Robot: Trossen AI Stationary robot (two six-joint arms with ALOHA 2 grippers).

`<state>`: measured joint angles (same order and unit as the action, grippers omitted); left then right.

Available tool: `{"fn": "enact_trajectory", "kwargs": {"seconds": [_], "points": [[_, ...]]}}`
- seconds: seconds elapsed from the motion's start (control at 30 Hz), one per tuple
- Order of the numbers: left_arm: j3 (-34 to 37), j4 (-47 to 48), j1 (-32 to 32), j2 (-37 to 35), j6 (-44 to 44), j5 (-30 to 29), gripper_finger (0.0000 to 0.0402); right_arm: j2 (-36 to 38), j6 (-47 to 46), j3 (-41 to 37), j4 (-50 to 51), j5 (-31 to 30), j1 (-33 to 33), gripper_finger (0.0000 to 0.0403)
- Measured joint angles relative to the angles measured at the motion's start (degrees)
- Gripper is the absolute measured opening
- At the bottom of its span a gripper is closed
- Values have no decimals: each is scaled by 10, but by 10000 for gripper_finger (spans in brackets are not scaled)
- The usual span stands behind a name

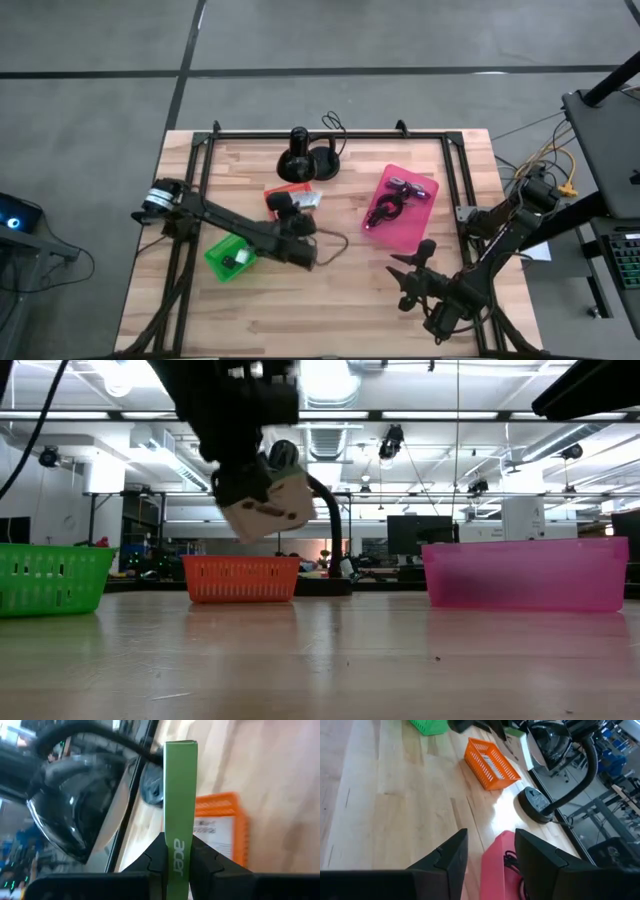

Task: Pick and place items into bin
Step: Stack the card reader box on top of the card reader box in the orange bin

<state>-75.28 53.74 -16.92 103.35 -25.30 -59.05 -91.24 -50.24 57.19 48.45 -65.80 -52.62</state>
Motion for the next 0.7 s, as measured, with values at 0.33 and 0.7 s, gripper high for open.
{"fn": "enact_trajectory", "kwargs": {"seconds": [0.33,0.7], "points": [[7,33,50,6,-15,47,28,0,-2,0,-7,2,0,148],[21,47,72,6,-14,117,28,0,3,0,-8,3,0,145]]}}
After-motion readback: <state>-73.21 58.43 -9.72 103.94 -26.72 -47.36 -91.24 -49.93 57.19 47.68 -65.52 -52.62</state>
